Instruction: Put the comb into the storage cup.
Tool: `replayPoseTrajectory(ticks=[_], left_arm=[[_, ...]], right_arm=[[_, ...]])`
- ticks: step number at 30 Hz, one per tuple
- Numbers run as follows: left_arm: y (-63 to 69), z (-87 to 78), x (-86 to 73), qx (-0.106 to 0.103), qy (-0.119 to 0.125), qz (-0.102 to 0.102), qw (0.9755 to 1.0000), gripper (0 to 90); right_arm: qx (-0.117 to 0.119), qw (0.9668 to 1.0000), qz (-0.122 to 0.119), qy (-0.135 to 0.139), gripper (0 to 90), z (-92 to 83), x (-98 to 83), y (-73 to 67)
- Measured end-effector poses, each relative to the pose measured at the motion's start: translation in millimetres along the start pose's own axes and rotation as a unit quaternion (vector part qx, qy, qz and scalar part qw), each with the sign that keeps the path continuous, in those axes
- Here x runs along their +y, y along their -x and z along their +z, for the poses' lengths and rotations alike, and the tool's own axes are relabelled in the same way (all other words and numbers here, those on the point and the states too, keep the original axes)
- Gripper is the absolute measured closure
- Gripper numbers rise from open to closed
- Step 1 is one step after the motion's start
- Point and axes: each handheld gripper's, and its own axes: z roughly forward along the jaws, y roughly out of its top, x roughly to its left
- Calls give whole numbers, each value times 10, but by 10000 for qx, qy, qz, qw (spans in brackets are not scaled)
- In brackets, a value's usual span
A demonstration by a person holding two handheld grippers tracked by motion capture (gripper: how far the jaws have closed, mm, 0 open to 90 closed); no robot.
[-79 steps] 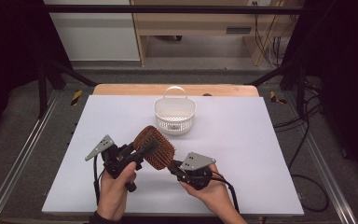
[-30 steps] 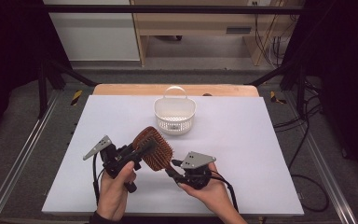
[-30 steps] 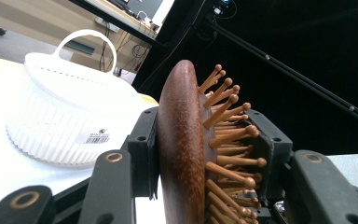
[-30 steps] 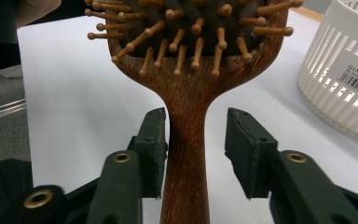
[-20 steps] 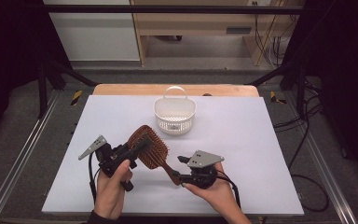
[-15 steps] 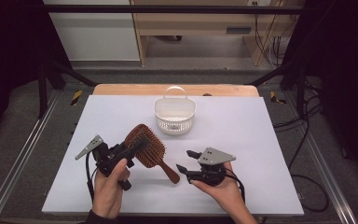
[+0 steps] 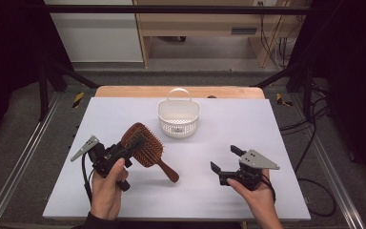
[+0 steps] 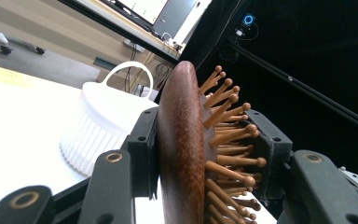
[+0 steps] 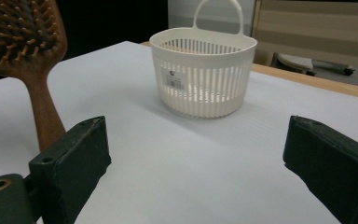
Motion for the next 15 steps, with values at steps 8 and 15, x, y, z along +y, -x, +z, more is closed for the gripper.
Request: replayPoseTrajectory(ticks=[8,15], left_arm=[[227,294,186,-26,-18,88,10000,515],[470,661,508,55,-7,376,9993,515]], right_arm=[[-193,9998,-11,25,66,-56,-46,168],[-418,9991,-27,-62,68,-94,-90,246]])
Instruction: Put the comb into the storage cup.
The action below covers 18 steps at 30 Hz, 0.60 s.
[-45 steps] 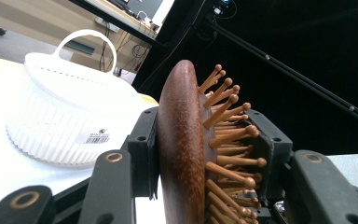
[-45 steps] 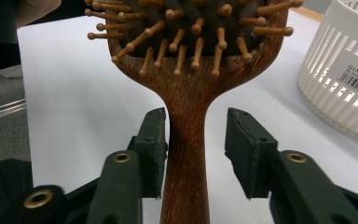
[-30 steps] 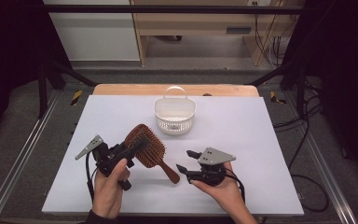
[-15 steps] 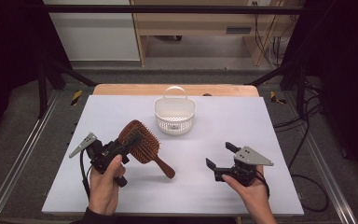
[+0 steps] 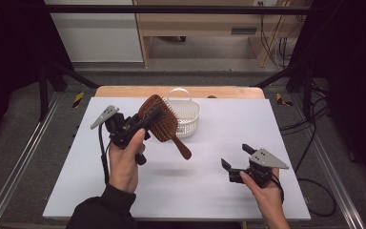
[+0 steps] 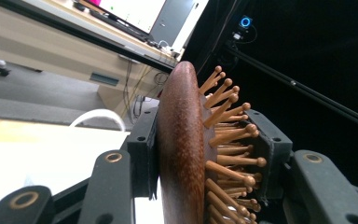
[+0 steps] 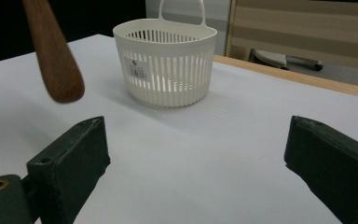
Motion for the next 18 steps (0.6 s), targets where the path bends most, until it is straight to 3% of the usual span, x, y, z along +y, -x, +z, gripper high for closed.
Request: replayPoseTrajectory(ticks=[9,18], left_arm=[[134,366,393,106,44,367,9993,514],[126,684,512,256,119,380,9989,514]], right_arm=[[70,9999,145,6,74,23,-21,-14],[91,9999,68,6,74,49,-25,-64]])
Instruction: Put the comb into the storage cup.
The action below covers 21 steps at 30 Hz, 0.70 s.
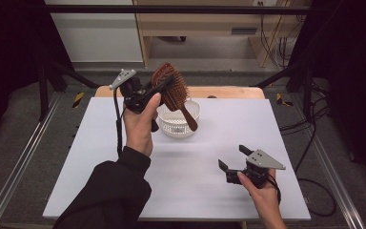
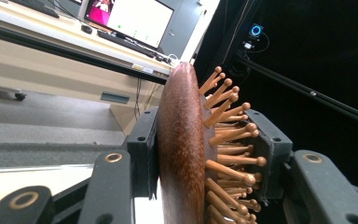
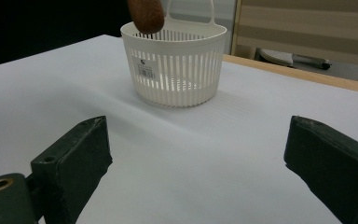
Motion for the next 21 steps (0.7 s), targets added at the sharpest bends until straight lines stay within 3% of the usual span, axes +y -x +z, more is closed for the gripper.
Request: replayPoseTrajectory(ticks=[10,21], left_arm=[[-62,247,89,114,161,29,9998,514],[-218,331,126,259,330,-73,9991,514]], right_arm=[[-10,9999,94,55,74,-24,-7,58],[-2,9998,116,134,74,-35,0,45]])
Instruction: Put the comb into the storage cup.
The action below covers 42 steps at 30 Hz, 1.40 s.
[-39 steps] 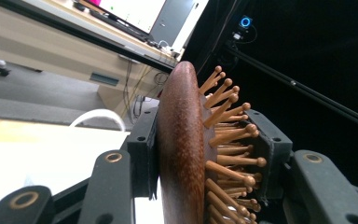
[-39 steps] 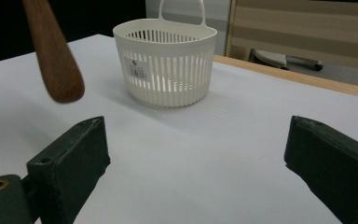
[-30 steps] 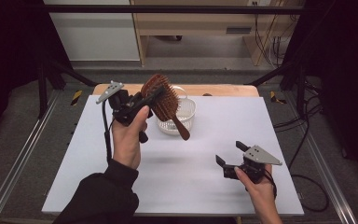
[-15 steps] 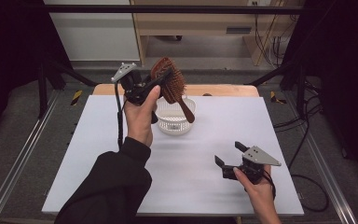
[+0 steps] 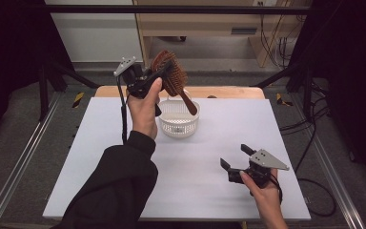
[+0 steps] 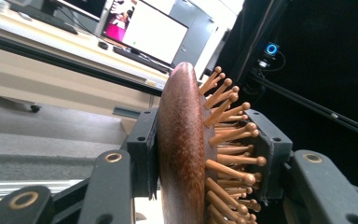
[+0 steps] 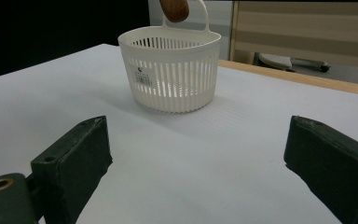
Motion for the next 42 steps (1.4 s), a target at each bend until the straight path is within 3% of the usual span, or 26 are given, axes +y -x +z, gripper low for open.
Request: replayPoseTrajectory(ticks=[5,10,22,26,42], left_arm=[[-51,15,-12,78,52,-4,10000,514],[-49,68,-69,93,-31,176,9998,514],[-144,50,-92,124,38,77,9999,514],[-148,61,-101,166,18,171,9997,514],[-207,148,-257,278,-80,172,9994,513]], right_arm=[[9,10000,-11,-13,74,6,-5,4],[51,10000,8,52,76,13,-8,-6],[78,9999,47,44,77,26,-15,-19],[81,9999,53,37,77,29,-18,-17],[121,9999,49,12,77,38,-23,-16]])
